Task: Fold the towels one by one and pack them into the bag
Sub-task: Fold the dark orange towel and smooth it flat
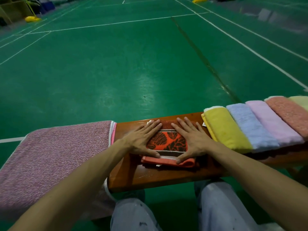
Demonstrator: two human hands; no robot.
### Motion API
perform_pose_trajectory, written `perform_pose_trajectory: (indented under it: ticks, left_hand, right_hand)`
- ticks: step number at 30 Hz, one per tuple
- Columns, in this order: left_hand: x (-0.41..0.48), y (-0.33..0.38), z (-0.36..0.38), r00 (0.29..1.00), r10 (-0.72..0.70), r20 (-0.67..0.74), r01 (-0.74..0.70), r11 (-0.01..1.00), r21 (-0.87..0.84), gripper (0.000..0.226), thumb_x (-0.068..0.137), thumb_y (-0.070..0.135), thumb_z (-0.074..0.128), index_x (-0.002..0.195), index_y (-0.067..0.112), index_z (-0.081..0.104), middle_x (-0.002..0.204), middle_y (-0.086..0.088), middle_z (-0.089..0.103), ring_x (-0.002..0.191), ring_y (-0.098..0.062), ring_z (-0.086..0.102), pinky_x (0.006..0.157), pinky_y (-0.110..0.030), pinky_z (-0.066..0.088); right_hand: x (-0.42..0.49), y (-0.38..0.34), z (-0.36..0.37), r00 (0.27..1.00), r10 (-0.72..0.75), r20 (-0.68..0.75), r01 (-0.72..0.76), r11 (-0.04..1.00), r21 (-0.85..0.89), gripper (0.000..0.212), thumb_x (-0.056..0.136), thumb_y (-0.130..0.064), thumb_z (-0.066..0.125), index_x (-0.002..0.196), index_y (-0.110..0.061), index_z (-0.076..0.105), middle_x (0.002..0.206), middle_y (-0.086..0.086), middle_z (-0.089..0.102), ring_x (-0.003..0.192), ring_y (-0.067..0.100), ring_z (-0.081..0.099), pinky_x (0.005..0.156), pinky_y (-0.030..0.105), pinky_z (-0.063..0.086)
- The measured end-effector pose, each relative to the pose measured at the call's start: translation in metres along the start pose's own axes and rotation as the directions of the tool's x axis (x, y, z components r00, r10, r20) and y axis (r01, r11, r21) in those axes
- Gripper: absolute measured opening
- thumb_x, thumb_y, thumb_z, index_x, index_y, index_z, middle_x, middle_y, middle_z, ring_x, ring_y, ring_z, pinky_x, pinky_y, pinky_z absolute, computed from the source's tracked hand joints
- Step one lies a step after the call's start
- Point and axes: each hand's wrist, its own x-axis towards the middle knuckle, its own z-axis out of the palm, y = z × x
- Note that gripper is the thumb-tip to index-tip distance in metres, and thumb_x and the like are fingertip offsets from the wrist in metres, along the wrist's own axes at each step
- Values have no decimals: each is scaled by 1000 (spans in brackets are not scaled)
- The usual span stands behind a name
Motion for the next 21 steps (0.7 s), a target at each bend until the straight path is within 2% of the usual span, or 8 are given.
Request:
perform_pose_trajectory:
  ticks: [3, 5, 8, 12, 16, 19, 21]
  left_hand:
    - [2, -2, 2, 998, -52, 22, 51, 998, 46, 124, 55, 99, 26, 143, 33, -31, 149, 12, -38, 135, -4, -36, 116, -33, -16]
    - [1, 3, 4, 997, -70, 19, 69, 997, 35, 126, 52, 102, 21, 142, 33, -33, 149, 10, -37, 137, -7, -34, 117, -36, -14]
    - [-6, 13, 10, 995, -99, 4, 99, 995, 32, 128, 55, 99, 28, 145, 29, -31, 151, 7, -36, 141, -12, -28, 119, -44, -10]
    - [-16, 31, 15, 990, -142, 27, 141, 990, 30, 130, 60, 93, 43, 147, 26, -28, 149, 9, -37, 136, -9, -30, 116, -45, -13]
    - [-14, 34, 5, 982, -179, 65, 176, 983, 60, 129, 64, 90, 46, 147, 26, -29, 148, 8, -38, 136, -9, -27, 116, -49, -12]
    - [-14, 36, -4, 977, -191, 91, 186, 981, 56, 127, 66, 87, 49, 149, 25, -25, 155, 5, -30, 145, -13, -18, 116, -52, -10]
    - [-14, 37, -18, 982, -178, 64, 178, 984, -3, 119, 71, 81, 54, 153, 23, -11, 160, 3, -17, 148, -15, -4, 118, -52, -5]
  right_hand:
    - [4, 7, -5, 999, -1, 36, 1, 1000, 15, 154, 21, -108, 27, 148, -40, -27, 151, -11, -42, 139, 17, -40, 117, 51, -17]
    - [5, 8, -7, 997, -31, 72, 31, 1000, -2, 154, 21, -108, 27, 148, -39, -27, 149, -11, -43, 139, 17, -40, 116, 49, -17]
    - [-2, 12, -7, 995, -69, 76, 72, 997, -40, 152, 24, -107, 27, 146, -38, -30, 148, -9, -44, 138, 17, -41, 115, 45, -20]
    - [-10, 12, -3, 988, -102, 113, 109, 993, -52, 147, 24, -108, 26, 141, -42, -35, 148, -9, -46, 136, 16, -44, 112, 43, -23]
    - [-7, 11, -11, 985, -81, 154, 95, 992, -80, 145, 23, -106, 31, 135, -46, -39, 148, -11, -44, 138, 17, -40, 115, 50, -19]
    - [-9, 2, -24, 983, -33, 179, 47, 996, -73, 153, 24, -100, 42, 150, -40, -22, 157, -9, -33, 145, 18, -30, 117, 60, -12]
    - [-15, -2, -40, 997, 7, 72, -13, 996, 85, 141, 39, -88, 61, 156, -34, 6, 165, -4, -9, 151, 22, -10, 120, 57, 0]
